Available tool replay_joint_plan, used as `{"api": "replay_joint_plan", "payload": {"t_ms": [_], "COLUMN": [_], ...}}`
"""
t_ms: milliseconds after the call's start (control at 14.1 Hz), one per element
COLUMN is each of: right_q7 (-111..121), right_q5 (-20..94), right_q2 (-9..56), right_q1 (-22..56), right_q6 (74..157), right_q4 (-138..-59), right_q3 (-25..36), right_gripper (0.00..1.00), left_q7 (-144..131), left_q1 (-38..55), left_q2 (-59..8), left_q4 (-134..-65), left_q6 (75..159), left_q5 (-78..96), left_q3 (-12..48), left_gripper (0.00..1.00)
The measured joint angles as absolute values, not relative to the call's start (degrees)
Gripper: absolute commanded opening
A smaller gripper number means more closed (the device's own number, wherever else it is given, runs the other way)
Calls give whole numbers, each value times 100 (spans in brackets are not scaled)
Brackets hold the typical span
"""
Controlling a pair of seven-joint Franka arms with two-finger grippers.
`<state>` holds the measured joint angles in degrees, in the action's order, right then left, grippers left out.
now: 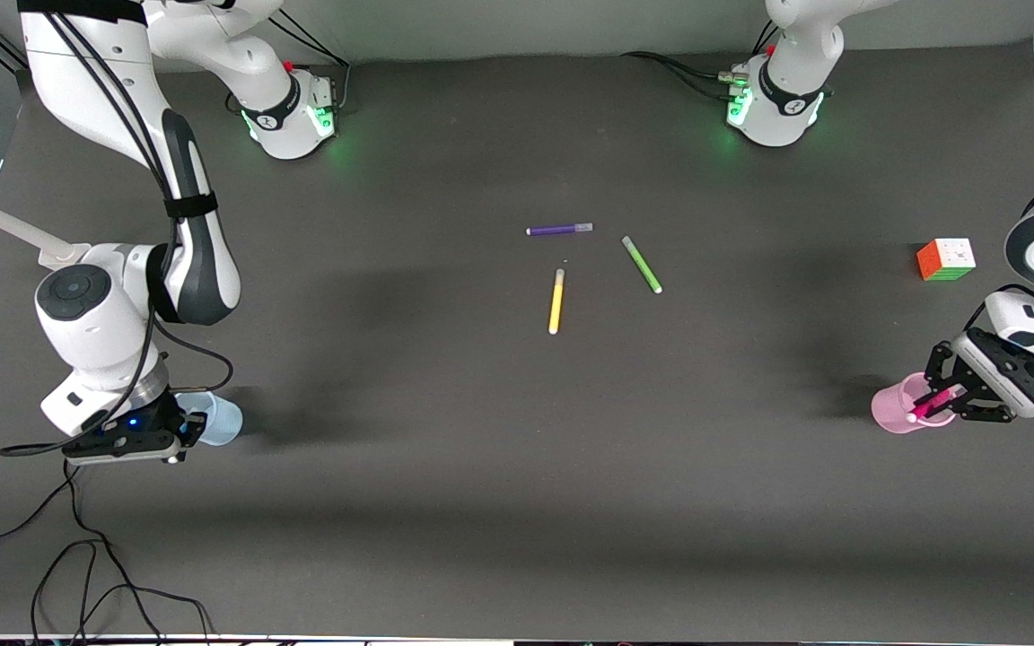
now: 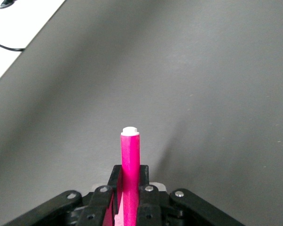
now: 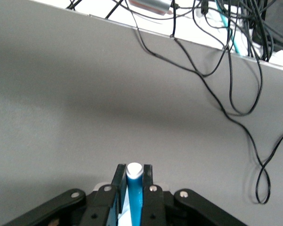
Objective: Place pink and blue markers in matching cups
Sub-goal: 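Lower the blue marker into the blue cup while the left gripper lowers pink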
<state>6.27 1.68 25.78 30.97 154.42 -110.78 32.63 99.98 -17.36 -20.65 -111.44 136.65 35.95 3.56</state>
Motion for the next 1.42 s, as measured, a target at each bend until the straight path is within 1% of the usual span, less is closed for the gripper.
{"api": "replay_joint_plan", "payload": {"t_ms": [142,355,426,497,568,710,781,852,923,994,1420], "right_q7": [626,626,626,626,626,626,626,626,626,626,626], "right_q5": [168,168,168,168,168,168,168,168,168,168,168], "right_q2": [2453,2389,2389,2389,2388,2389,2388,2388,2389,2389,2388], "right_q1": [3111,3112,3112,3112,3112,3112,3112,3112,3112,3112,3111], "right_q6": [15537,15551,15551,15552,15553,15556,15563,15569,15587,15622,15657], "right_q4": [-11264,-11348,-11351,-11354,-11356,-11365,-11369,-11374,-11383,-11391,-11394], "right_q3": [3263,3263,3263,3262,3260,3259,3259,3260,3260,3260,3262], "right_gripper": [0,0,2,12,14,14,22,45,81,100,100], "left_q7": [10360,10800,10862,10902,10923,10939,10954,10988,11039,11086,11451], "left_q1": [-1750,-1790,-1825,-1861,-1893,-1939,-1951,-1960,-1967,-1978,-2164], "left_q2": [-2188,-2366,-2390,-2398,-2397,-2397,-2397,-2397,-2399,-2409,-2673], "left_q4": [-11150,-11154,-11149,-11138,-11119,-11083,-11060,-11030,-11005,-10972,-10635], "left_q6": [13438,13415,13414,13389,13327,13263,13254,13252,13242,13208,12656], "left_q5": [3982,4271,4289,4296,4300,4305,4307,4310,4313,4336,4544], "left_q3": [363,377,380,381,381,382,384,386,388,389,389], "left_gripper": [0,0,0,0,0,0,0,0,0,0,0]}}
